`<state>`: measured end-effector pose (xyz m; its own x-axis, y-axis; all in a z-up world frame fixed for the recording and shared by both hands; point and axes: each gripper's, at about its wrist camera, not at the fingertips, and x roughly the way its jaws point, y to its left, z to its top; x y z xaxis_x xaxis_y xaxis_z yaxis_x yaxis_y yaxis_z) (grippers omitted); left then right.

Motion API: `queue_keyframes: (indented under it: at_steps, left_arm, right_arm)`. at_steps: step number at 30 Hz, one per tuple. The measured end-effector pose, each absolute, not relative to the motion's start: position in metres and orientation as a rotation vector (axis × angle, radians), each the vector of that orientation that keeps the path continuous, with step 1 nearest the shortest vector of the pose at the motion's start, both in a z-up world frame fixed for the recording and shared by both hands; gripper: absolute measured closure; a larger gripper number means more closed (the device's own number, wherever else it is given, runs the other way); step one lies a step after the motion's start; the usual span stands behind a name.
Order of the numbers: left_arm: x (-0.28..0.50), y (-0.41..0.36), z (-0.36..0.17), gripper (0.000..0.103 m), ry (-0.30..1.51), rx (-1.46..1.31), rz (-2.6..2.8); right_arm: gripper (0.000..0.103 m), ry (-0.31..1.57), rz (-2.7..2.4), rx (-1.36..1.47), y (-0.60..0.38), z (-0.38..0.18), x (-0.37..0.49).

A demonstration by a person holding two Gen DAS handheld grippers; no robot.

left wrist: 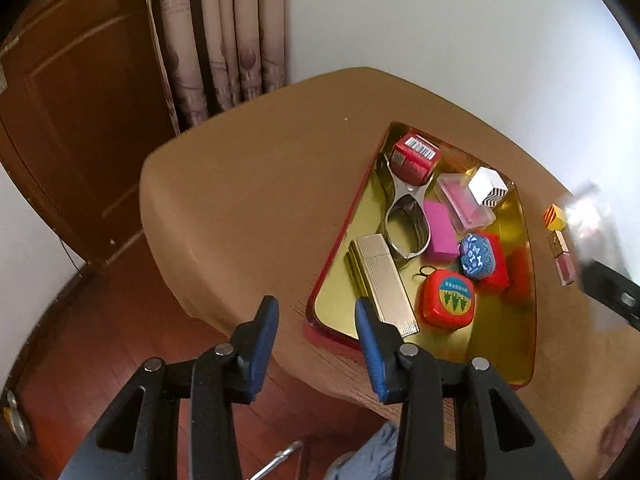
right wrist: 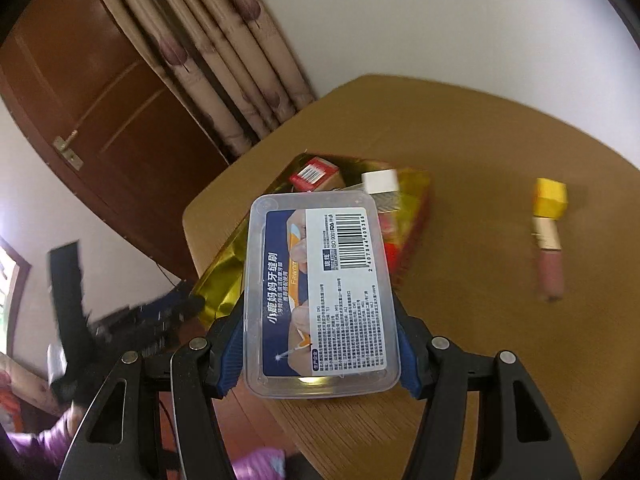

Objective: Organize rigid objects
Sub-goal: 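Lower the clear toothbrush box into the tin and open the right gripper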

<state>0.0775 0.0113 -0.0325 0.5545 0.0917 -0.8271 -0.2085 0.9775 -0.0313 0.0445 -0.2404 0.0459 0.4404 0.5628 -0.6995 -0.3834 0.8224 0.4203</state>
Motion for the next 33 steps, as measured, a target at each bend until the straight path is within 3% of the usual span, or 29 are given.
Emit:
queue_keyframes:
  at_steps: [13, 19, 22, 33]
  left_arm:
    - [0.083, 0.019, -0.038, 0.06, 0.976, -0.144, 0.187]
    - [0.082, 0.02, -0.039, 0.058, 0.977, -0.154, 0.192]
    - [0.083, 0.019, -0.039, 0.052, 0.979, -0.134, 0.209]
    - [0.084, 0.019, -0.04, 0.049, 0.978, -0.12, 0.22]
  right_arm:
    - [0.045, 1.033, 0.505, 0.17, -0.17, 0.014, 0.105]
    - [0.044, 1.036, 0.475, 0.141, -0.165, 0.009, 0.111]
    - [0.043, 1.041, 0.474, 0.154, -0.164, 0.006, 0.113]
    - [0.037, 0.953, 0.447, 0.199, -0.182, 0.023, 0.099]
